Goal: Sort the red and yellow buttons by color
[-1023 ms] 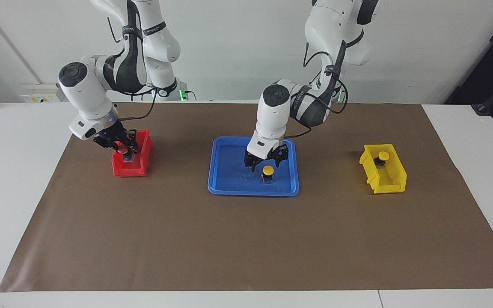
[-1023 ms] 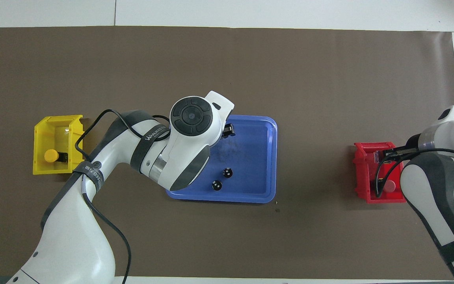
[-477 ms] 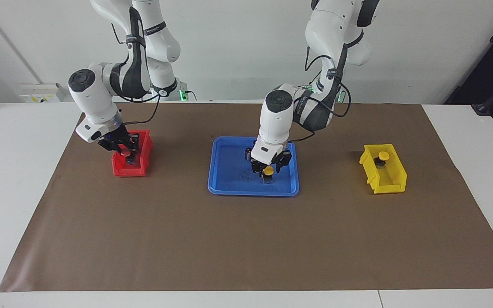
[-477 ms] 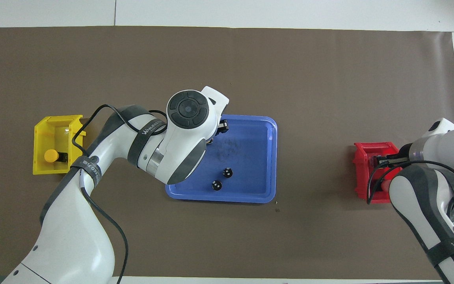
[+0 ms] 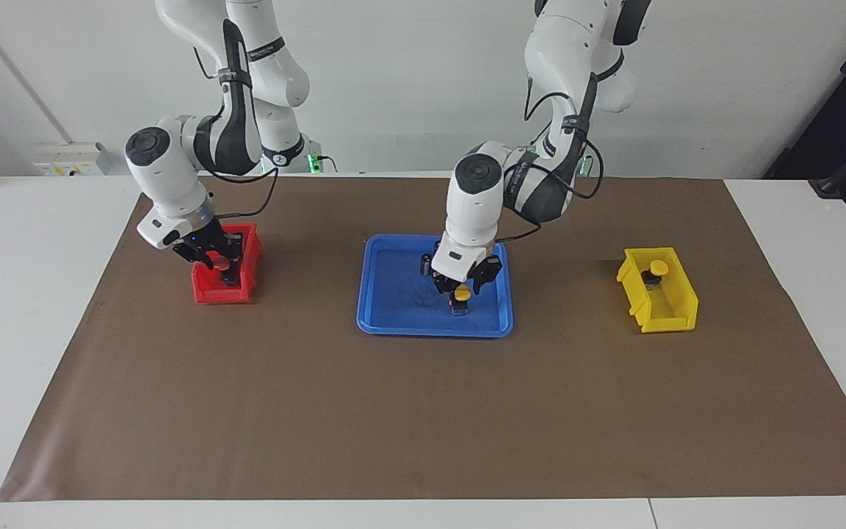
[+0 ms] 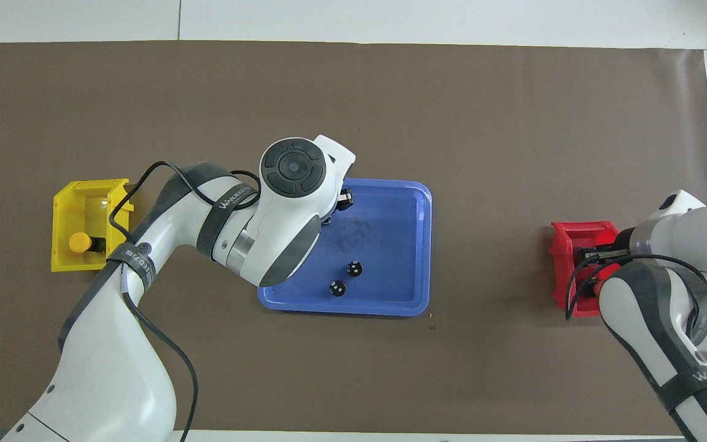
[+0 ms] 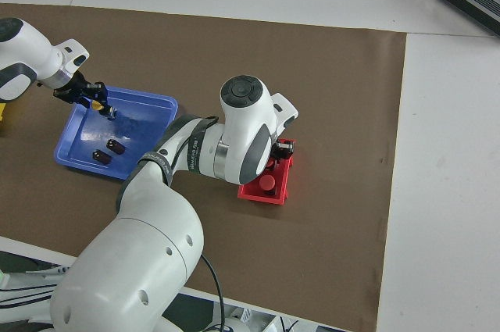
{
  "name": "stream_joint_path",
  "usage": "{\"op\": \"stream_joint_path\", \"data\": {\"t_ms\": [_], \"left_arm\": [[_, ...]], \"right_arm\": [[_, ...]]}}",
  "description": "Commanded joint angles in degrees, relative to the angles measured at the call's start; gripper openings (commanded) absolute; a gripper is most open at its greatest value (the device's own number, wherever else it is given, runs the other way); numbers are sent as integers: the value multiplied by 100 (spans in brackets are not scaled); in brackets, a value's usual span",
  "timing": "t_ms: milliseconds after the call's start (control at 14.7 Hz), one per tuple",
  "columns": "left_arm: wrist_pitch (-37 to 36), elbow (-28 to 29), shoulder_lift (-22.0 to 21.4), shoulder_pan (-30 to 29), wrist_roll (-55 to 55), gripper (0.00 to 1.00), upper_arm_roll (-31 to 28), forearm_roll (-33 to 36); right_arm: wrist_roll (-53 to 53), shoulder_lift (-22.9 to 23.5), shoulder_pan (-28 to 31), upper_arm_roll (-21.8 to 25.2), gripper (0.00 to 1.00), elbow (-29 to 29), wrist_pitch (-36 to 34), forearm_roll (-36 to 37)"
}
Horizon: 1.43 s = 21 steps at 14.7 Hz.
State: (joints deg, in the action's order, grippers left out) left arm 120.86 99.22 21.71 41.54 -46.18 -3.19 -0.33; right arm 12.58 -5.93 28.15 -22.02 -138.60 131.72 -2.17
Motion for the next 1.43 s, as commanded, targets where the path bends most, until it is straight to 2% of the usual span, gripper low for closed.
{"op": "stream_joint_path", "data": {"t_ms": [0,136,341,409,477,614,750,886,1023,1295,1364], "left_arm": [[-88,-34,-44,12,-84,5,-6,68],[-263,-139,-88,3,-84,1,-15,60],[-1079,-227,-701,-145,-23,2,-146,95],[-1290,-236,-878,-338,134,2,-181,112],[-1519,-262,-1079,-627,544,2,-182,112],[-1950,-289,-1422,-1242,1432,1,-190,121],[-2057,-297,-1678,-2032,2416,1,-190,130],[-1953,-271,-1697,-2736,3418,2,-199,130],[-1628,-192,-1636,-3474,4341,2,-190,130],[-1003,352,-1565,-3916,4215,2,-217,297],[-898,449,-1556,-3961,3944,2,-217,297]], "right_arm": [[209,47,68,-48,71,279,-241,-161],[192,92,60,-65,71,762,-707,-152],[148,83,42,-109,73,1588,-1480,-152],[122,83,42,-109,81,1921,-1796,-152],[69,83,51,-109,98,2299,-2147,-152],[-36,66,59,-109,100,3046,-2920,-126],[-395,83,77,-101,100,3749,-3650,-64],[-546,100,121,-92,100,4269,-4100,-11],[-555,188,130,-83,100,4464,-4382,6],[-555,496,17,-31,100,4806,-4479,348],[-564,496,-498,231,100,4833,-4514,497]]}}
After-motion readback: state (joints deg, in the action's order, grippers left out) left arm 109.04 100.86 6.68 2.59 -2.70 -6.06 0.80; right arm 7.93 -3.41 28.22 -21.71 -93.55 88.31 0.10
